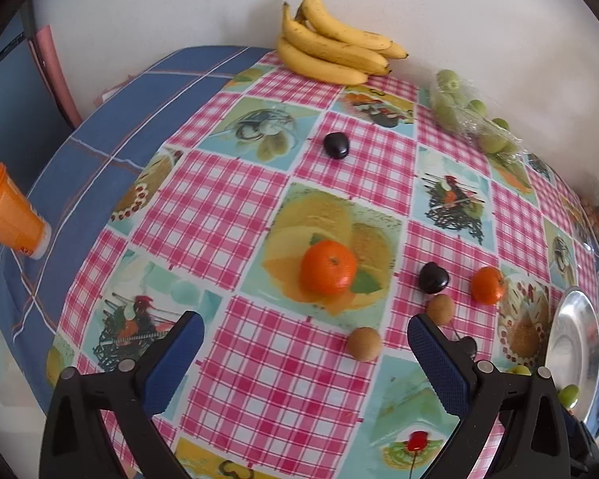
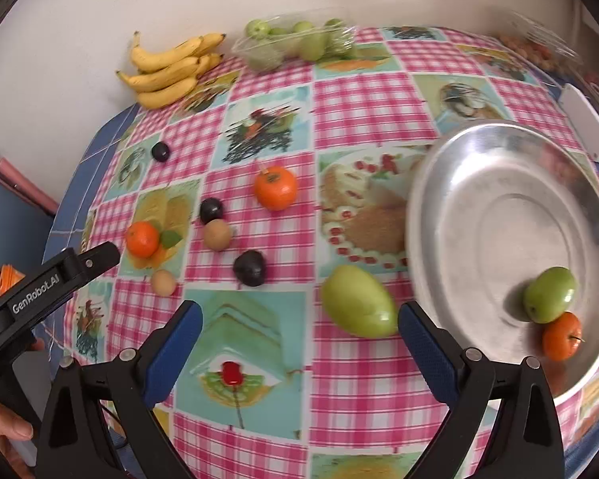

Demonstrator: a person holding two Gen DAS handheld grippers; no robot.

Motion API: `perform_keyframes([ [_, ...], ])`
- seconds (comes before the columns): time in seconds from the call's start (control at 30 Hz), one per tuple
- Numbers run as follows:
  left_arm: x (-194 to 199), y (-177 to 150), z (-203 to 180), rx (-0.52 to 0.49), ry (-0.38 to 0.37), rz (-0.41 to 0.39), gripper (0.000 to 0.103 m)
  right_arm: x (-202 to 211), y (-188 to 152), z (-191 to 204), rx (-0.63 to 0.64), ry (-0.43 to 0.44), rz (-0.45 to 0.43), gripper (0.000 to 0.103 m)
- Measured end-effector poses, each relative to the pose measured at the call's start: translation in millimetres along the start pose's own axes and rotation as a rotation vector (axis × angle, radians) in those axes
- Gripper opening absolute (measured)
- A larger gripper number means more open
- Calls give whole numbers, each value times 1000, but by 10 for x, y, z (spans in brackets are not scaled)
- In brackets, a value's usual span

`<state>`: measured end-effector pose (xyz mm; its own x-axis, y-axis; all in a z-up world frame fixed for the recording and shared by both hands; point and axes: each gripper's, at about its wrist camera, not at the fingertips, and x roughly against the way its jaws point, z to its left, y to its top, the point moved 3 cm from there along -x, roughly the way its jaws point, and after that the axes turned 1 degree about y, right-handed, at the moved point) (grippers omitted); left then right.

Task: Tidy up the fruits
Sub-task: 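Move both grippers back toward the remaining fruits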

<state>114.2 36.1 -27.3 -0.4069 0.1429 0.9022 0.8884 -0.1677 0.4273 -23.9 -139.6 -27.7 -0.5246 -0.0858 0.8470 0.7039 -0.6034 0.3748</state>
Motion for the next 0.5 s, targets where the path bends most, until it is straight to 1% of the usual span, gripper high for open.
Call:
perform_keyframes([
  [0.17, -75, -35, 1, -6, -4, 39, 103, -80, -3, 18, 14, -4, 21, 98],
  [0.27, -131, -66, -44, -19, -20, 67, 103, -130, -11, -23, -3, 0, 38, 98],
  [0.4, -181, -92, -90, -36, -23, 90, 103, -137, 9, -66, -18, -6, 35, 98],
  [0.5, -226, -108, -93, -28, -32, 115, 103, -137, 34, -108, -40, 1, 28, 98],
])
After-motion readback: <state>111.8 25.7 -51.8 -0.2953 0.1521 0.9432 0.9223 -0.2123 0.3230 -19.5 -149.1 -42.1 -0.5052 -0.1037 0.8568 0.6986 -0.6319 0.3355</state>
